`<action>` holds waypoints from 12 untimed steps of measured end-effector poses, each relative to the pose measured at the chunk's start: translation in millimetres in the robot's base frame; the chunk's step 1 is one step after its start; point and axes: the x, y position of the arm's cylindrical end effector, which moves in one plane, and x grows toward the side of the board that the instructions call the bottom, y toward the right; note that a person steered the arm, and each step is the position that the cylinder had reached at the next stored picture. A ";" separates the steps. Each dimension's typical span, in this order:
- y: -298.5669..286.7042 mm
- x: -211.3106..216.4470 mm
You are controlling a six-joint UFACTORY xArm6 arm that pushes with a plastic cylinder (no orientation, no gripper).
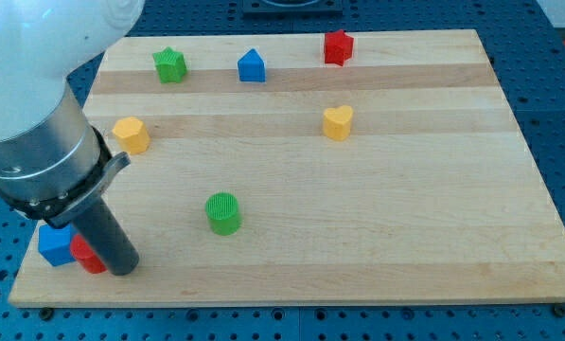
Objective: Push the green circle towards yellow heart
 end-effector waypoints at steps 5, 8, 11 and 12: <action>39.4 -11.4; 98.1 -57.6; 141.9 -158.6; 126.1 -166.7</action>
